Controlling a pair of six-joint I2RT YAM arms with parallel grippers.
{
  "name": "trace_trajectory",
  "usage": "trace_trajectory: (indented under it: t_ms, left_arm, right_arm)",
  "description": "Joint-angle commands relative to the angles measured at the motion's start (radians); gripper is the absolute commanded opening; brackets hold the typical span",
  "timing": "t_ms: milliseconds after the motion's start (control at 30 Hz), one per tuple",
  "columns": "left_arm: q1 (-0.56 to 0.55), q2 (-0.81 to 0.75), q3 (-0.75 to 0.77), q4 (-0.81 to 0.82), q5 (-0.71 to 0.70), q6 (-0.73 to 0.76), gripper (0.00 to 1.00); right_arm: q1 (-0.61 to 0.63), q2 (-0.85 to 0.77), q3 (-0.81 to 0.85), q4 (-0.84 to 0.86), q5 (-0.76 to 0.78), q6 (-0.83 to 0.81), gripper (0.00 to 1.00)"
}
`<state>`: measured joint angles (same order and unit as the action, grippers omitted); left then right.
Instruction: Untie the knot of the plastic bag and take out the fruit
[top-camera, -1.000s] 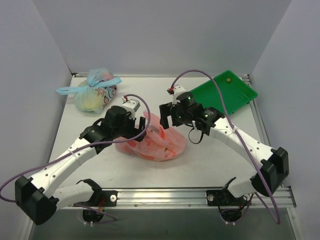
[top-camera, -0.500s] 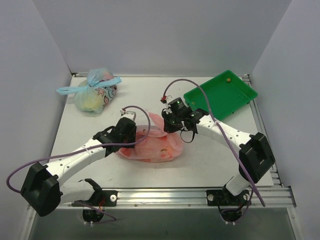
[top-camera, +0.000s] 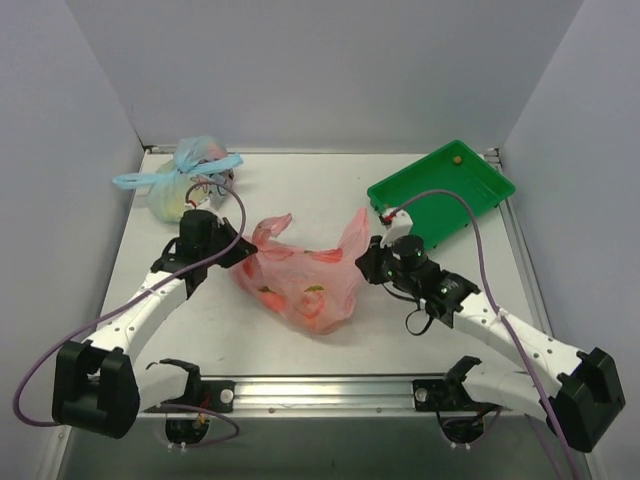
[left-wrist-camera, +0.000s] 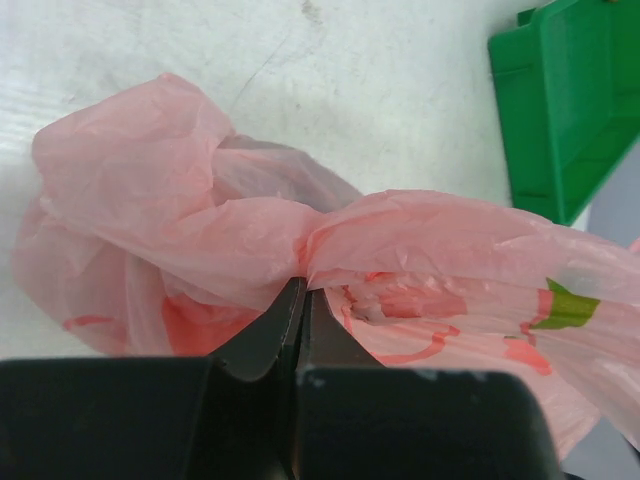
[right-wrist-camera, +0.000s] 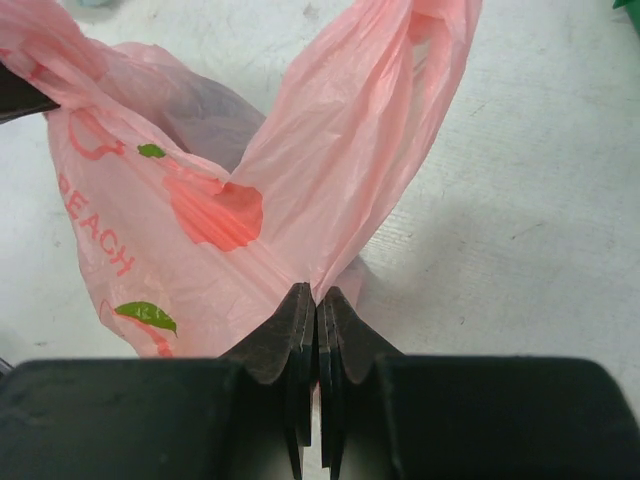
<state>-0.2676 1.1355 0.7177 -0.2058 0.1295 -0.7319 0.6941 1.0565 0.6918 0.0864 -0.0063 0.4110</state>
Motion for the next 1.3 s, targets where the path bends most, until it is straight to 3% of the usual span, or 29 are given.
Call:
trace_trajectory:
  t_ms: [0, 167, 267, 433, 533, 567, 633, 667, 767, 867, 933, 1100, 1267]
  left_arm:
    - [0.1, 0.139, 0.121, 0.121, 0.106, -0.032, 0.0]
    - [0.134, 0.274, 0.255, 0.175, 0.258, -0.021, 0.0]
    - [0.137, 0.265, 0.266, 0.228, 0.311, 0.011, 0.0]
    - [0.137, 0.175, 0.224, 0.162, 0.266, 0.118, 0.0]
    - [0.136, 0.087, 0.162, 0.088, 0.197, 0.182, 0.0]
    - [0.139, 0.046, 0.149, 0.065, 0.179, 0.199, 0.0]
    - [0.137, 0.009, 0.128, -0.001, 0.128, 0.247, 0.0]
    - [0.139, -0.023, 0.126, -0.02, 0.119, 0.264, 0.01]
    - [0.137, -0.083, 0.105, -0.053, 0.093, 0.313, 0.04]
    - [0.137, -0.115, 0.101, -0.06, 0.094, 0.336, 0.04]
    - [0.139, -0.121, 0.103, -0.053, 0.105, 0.341, 0.04]
    - [0.139, -0.123, 0.095, -0.052, 0.148, 0.339, 0.04]
    - [0.14, -0.091, 0.095, -0.052, 0.171, 0.33, 0.04]
  right_arm:
    - [-0.021, -0.085, -0.063, 0.065, 0.129, -0.011, 0.0]
    - [0.033, -0.089, -0.064, 0.061, 0.014, -0.104, 0.0]
    - [0.131, -0.081, -0.039, 0.029, -0.101, -0.181, 0.0]
    - [0.375, 0.034, 0.066, -0.138, -0.104, -0.287, 0.0]
    - [0.471, 0.134, 0.165, -0.256, -0.061, -0.324, 0.14]
    - [0.484, 0.166, 0.217, -0.287, -0.063, -0.328, 0.26]
    - [0.495, 0.181, 0.27, -0.361, -0.067, -0.33, 0.41]
    - [0.495, 0.181, 0.291, -0.379, -0.067, -0.328, 0.52]
    - [0.492, 0.166, 0.406, -0.462, -0.048, -0.34, 0.69]
    - [0.463, 0.172, 0.529, -0.537, -0.021, -0.345, 0.76]
    - [0.417, 0.175, 0.604, -0.568, -0.026, -0.325, 0.76]
    - [0.146, 0.23, 0.709, -0.571, -0.144, -0.279, 0.73]
    - [0.036, 0.394, 0.787, -0.524, -0.302, -0.265, 0.67]
